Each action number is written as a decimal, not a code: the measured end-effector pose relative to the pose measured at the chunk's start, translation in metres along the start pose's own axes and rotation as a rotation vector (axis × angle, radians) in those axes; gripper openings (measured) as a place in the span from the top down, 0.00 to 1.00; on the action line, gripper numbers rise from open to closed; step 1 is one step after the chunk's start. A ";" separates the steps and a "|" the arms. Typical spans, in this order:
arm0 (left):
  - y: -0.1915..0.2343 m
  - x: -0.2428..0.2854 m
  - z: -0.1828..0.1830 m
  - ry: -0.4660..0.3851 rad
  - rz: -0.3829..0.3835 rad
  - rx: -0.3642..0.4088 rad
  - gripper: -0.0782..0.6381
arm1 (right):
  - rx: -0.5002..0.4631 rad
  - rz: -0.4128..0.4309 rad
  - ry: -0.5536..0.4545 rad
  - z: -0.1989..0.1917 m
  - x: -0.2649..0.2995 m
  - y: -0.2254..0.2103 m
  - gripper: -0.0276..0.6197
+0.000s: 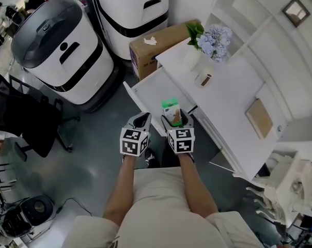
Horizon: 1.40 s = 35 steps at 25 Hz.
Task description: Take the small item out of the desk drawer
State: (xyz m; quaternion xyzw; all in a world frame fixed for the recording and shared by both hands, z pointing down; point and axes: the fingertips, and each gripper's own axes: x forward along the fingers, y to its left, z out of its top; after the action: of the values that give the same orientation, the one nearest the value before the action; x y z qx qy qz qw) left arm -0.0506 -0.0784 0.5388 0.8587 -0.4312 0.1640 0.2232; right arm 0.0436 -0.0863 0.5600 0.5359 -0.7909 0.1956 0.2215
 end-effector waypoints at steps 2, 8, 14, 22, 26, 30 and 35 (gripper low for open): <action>-0.001 0.000 -0.001 0.004 0.000 0.003 0.87 | 0.003 0.003 0.004 -0.001 0.000 -0.001 0.39; -0.006 0.002 -0.006 0.025 -0.017 0.022 0.87 | 0.022 0.003 0.011 -0.004 -0.003 -0.008 0.39; -0.012 0.006 -0.011 0.044 -0.044 0.030 0.87 | 0.030 0.007 0.008 -0.005 -0.004 -0.011 0.39; -0.017 0.008 -0.012 0.048 -0.064 0.029 0.87 | 0.039 0.005 0.008 -0.007 -0.006 -0.013 0.39; -0.020 0.009 -0.011 0.048 -0.077 0.032 0.87 | 0.044 -0.001 0.005 -0.006 -0.009 -0.015 0.39; -0.022 0.009 -0.010 0.048 -0.088 0.036 0.87 | 0.052 -0.007 0.003 -0.005 -0.010 -0.017 0.39; -0.021 0.009 -0.009 0.043 -0.092 0.039 0.87 | 0.067 -0.025 -0.011 -0.005 -0.010 -0.020 0.39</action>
State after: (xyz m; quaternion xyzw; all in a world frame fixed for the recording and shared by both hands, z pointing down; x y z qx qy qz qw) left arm -0.0292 -0.0682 0.5458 0.8780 -0.3831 0.1804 0.2233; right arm 0.0662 -0.0832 0.5598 0.5539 -0.7783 0.2161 0.2017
